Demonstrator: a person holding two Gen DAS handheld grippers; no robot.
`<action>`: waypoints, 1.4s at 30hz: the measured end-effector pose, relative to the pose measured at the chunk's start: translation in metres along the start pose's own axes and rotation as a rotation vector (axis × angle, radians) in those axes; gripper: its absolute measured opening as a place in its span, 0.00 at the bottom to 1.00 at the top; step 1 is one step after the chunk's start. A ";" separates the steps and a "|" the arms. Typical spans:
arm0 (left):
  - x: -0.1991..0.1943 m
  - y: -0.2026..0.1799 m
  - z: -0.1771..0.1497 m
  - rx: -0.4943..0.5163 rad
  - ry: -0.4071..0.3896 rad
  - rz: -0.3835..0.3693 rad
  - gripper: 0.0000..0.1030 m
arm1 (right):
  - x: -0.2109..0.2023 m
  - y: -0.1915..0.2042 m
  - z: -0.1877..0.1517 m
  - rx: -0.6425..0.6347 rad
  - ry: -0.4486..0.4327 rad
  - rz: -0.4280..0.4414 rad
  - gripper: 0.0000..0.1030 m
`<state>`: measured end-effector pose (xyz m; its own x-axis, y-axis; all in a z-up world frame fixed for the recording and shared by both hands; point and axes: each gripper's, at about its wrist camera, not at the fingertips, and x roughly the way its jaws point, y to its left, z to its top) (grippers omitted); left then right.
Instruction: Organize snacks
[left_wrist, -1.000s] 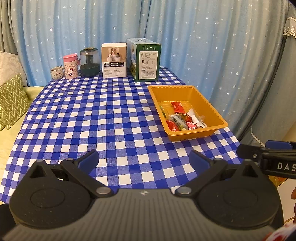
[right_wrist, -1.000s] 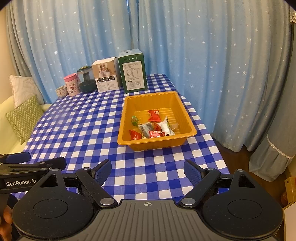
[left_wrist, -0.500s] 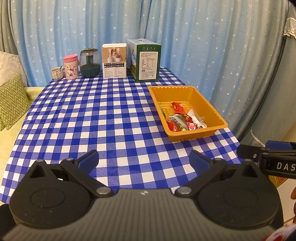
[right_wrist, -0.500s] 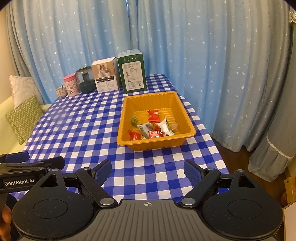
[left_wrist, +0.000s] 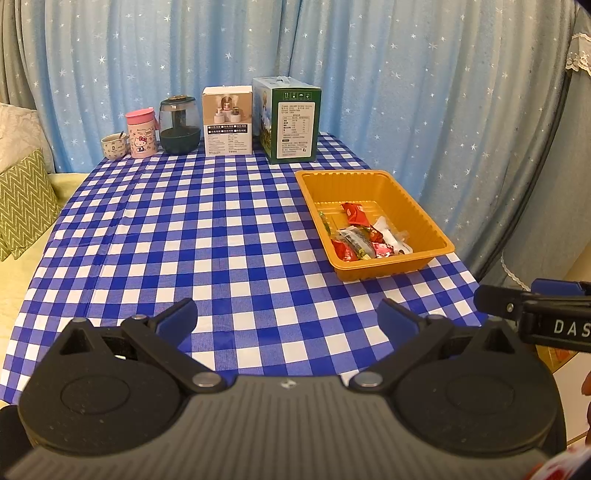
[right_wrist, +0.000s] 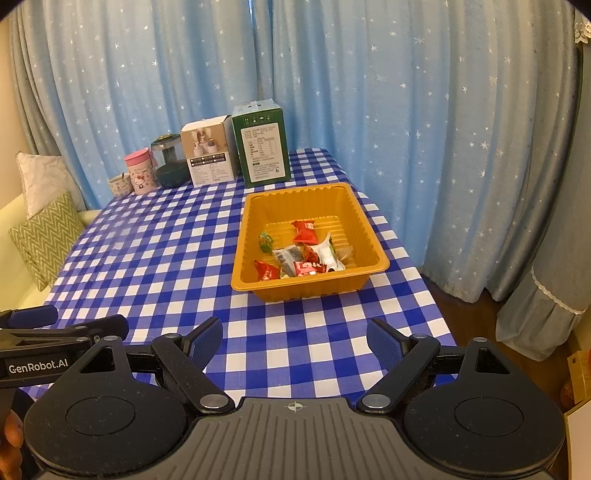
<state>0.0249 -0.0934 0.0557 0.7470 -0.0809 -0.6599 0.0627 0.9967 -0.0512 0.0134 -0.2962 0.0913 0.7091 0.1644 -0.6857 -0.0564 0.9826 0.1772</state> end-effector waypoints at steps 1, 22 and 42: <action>0.000 0.000 0.000 0.000 0.000 0.000 1.00 | 0.000 0.000 0.000 0.001 0.000 -0.001 0.82; 0.000 0.000 0.000 0.000 0.000 -0.001 1.00 | -0.001 -0.003 -0.002 0.007 0.001 -0.006 0.82; -0.003 -0.002 0.000 0.013 -0.037 0.004 1.00 | -0.001 -0.004 -0.002 0.013 -0.002 -0.009 0.82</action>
